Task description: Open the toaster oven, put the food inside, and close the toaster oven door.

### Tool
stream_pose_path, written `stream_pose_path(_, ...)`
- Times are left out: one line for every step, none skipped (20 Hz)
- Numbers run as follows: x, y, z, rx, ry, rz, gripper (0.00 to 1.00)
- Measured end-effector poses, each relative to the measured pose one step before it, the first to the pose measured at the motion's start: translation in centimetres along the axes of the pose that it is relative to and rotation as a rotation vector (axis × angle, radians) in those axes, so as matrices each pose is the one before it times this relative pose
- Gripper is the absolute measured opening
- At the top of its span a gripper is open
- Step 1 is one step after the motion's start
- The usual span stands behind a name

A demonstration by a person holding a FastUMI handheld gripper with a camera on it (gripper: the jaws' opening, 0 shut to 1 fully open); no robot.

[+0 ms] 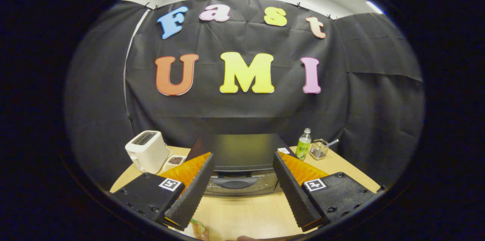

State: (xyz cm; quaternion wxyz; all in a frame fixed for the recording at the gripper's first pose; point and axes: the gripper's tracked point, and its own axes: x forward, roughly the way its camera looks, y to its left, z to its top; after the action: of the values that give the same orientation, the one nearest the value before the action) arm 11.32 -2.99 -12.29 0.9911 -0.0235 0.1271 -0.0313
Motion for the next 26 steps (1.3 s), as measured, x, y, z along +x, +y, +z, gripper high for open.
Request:
stream_pose_path(1.086, 0.141, -0.519, -0.01436, 0.00922, 0.00014, 1.0)
stream_pose_path(0.909, -0.112, -0.291, -0.00874, -0.00117, -0.00562, 1.0)
stream_pose_path(1.189, -0.02, -0.723, -0.01206, 0.01253, -0.00773, 1.0)
stream_pose_path(0.955, 0.022, -0.915, -0.0001, 0.02332, -0.00585, 1.0)
stream_pose_path(1.108, 0.452, -0.934, 0.00046, 0.02348, 0.01435, 1.0)
stream_pose_path(0.981, 0.411, -0.94, -0.01522, 0.02913, 0.00794, 1.0)
stream_pose_path(0.825, -0.07, -0.541, -0.01921, 0.0145, -0.00666, 1.0)
stream_pose_path(0.809, -0.004, -0.39, -0.01917, 0.00857, -0.00583, 1.0)
stream_pose_path(0.732, -0.217, -0.458, -0.01231, 0.01662, -0.01641, 1.0)
stream_pose_path(0.601, -0.034, -0.467, -0.0014, 0.01266, -0.00373, 1.0)
stream_pose_path(0.477, 0.421, -0.214, 0.01186, 0.00352, 0.0183, 1.0)
stream_pose_path(0.569, 0.662, -0.474, 0.01658, 0.01365, 0.0268, 1.0)
stream_pose_path(0.292, 0.577, -0.513, 0.01768, 0.0131, 0.02677, 1.0)
stream_pose_path(0.307, -0.262, -0.557, 0.01902, 0.01648, -0.00948, 1.0)
stream_pose_path(0.243, -0.022, -0.665, 0.01692, 0.02607, -0.00613, 1.0)
stream_pose_path(-0.006, 0.341, -0.256, 0.01702, 0.007, 0.01519, 1.0)
stream_pose_path(0.431, 0.005, 0.147, 0.011, -0.01779, 0.00095, 1.0)
stream_pose_path(-0.242, 0.06, -0.142, 0.00199, 0.00804, 0.00435, 1.0)
stream_pose_path(-0.37, -0.061, 0.168, 0.01216, -0.00966, 0.00026, 1.0)
stream_pose_path(-0.018, 0.08, -0.203, 0.00538, -0.0031, 0.00403, 1.0)
stream_pose_path(-0.134, 0.014, -0.086, -0.00847, -0.00716, 0.00455, 1.0)
stream_pose_path(-0.226, -0.033, -0.216, -0.00788, -0.00951, 0.00264, 1.0)
stream_pose_path(-0.345, -0.062, -0.238, -0.00524, -0.0081, 0.00195, 1.0)
stream_pose_path(-0.495, 0.007, -0.364, -0.00245, -0.00963, 0.00302, 1.0)
stream_pose_path(-0.416, -0.044, -0.493, 0.00521, -0.00661, 0.00287, 1.0)
stream_pose_path(-0.47, -0.008, -0.273, 0.00456, -0.00838, 0.00431, 1.0)
